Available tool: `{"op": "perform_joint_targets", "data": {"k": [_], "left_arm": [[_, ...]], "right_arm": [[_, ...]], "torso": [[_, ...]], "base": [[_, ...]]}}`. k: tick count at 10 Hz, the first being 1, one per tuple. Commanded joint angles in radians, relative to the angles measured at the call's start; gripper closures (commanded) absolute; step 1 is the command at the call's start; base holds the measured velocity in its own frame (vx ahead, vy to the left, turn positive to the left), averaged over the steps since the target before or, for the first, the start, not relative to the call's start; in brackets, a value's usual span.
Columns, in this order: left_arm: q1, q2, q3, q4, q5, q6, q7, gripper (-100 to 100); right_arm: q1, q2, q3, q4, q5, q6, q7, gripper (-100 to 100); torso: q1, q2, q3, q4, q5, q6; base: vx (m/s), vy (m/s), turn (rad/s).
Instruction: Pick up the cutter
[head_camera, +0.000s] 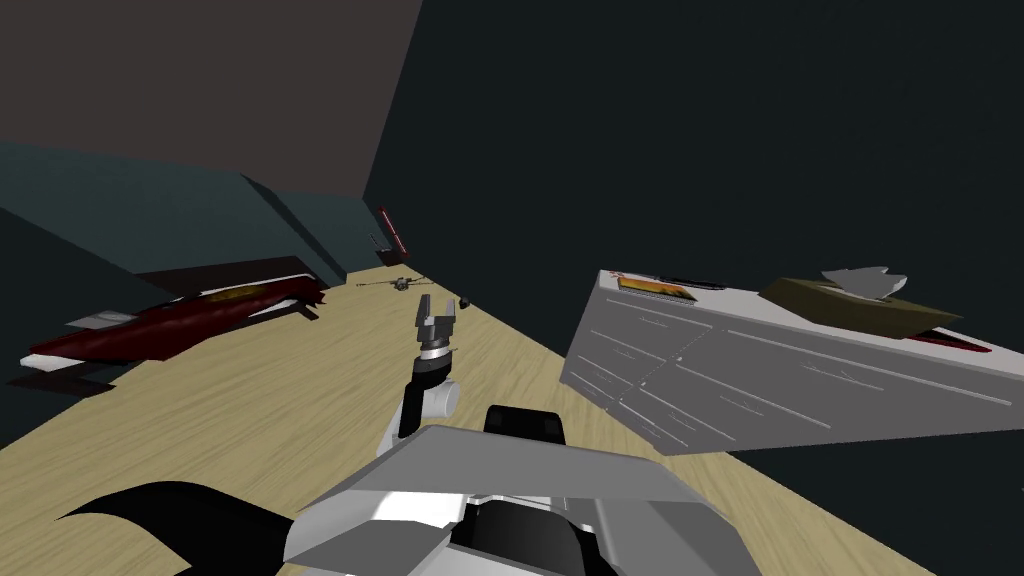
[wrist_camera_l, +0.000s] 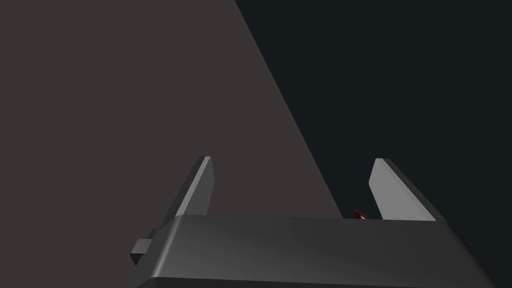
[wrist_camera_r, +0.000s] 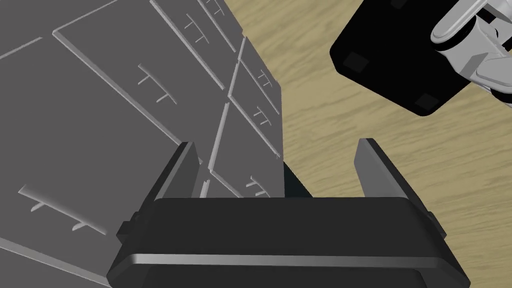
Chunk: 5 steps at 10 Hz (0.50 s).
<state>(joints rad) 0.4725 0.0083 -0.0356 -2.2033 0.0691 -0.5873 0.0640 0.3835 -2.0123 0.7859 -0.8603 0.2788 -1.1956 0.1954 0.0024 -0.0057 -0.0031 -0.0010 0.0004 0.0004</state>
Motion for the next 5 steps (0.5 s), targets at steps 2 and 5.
{"op": "perform_joint_targets", "data": {"k": [2, 5], "left_arm": [[0.000, 0.000, 0.000, 0.000, 0.000, 0.000, 0.000, 0], [0.000, 0.000, 0.000, 0.000, 0.000, 0.000, 0.000, 0]], "right_arm": [[-0.024, -0.038, 0.028, 0.066, 0.002, -0.022, 0.018, -100], [-0.045, -0.063, 0.048, 0.118, 0.006, -0.048, 0.035, -100]], "torso": [[-0.001, -0.001, -0.001, 0.000, 0.000, -0.001], [-0.002, 0.005, 0.003, 0.001, -0.001, 0.001]], "base": [[0.101, 0.008, 0.175], [0.035, 0.002, 0.057]]}}
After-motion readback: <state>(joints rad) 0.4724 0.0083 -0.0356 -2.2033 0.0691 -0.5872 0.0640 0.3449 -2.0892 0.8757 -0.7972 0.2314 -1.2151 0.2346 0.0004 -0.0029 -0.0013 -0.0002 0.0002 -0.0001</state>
